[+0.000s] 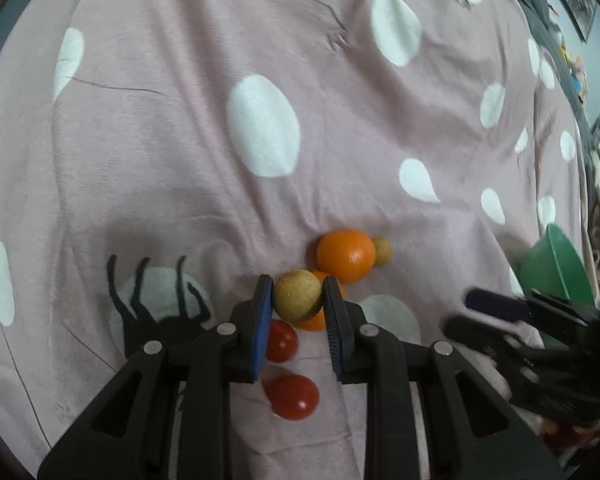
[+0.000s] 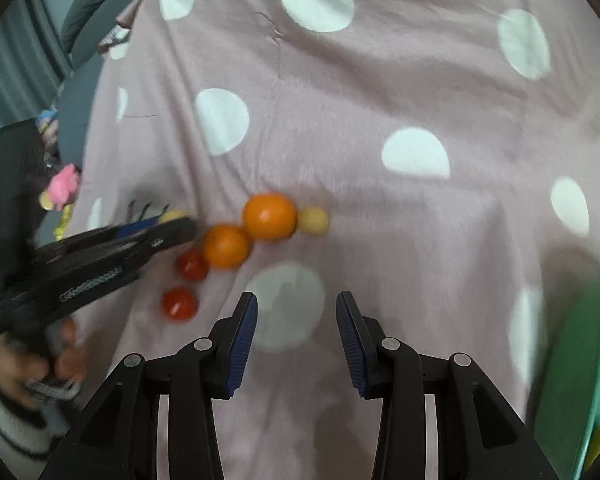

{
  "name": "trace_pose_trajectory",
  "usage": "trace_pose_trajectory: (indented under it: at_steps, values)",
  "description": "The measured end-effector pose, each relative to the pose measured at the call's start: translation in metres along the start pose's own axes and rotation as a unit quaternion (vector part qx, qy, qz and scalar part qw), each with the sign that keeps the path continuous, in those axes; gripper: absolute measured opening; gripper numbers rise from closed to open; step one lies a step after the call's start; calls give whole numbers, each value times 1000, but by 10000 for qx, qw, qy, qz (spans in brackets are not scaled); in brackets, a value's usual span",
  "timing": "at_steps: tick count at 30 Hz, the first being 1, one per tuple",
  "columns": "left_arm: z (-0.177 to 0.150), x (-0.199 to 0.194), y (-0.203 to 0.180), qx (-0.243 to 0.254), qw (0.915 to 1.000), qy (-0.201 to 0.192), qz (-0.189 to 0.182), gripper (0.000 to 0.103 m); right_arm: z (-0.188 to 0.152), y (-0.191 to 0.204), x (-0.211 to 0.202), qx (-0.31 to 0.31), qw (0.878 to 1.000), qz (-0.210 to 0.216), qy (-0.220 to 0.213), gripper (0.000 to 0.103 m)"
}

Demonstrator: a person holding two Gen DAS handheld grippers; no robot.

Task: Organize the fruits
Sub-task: 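Grasp a small yellow-brown fruit with the left tool while the right tool grasps another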

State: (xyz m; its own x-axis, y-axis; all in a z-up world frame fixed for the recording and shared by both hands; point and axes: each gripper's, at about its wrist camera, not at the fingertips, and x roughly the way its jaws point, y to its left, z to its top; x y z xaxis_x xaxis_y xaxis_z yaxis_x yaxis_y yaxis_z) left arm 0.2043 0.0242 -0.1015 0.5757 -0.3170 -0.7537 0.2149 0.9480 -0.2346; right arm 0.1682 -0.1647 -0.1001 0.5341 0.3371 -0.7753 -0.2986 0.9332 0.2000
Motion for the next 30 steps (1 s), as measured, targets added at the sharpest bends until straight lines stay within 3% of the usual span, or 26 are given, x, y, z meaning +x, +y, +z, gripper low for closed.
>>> trace_pose_trajectory:
  at_steps: [4,7,13,19,24,30]
  values:
    - [-2,-2,8,-63,10000,-8,-75,25,20,0,37,-236,9987,-412,186,41]
    - [-6,-6,20,-115,9998,-18,-131,25,28,-2,59,-222,9983,-363,394,41]
    - [-6,0,26,-177,9997,23,-165,25,37,4,80,-392,9977,-428,338,41]
    - [-8,4,27,-183,9997,74,-149,25,40,9,93,-648,9957,-642,188,28]
    - [-6,5,20,-155,9998,77,-137,25,37,9,93,-543,9958,-712,206,27]
    - [-12,-16,12,-121,9998,19,-174,25,27,20,55,-494,9971,-571,38,27]
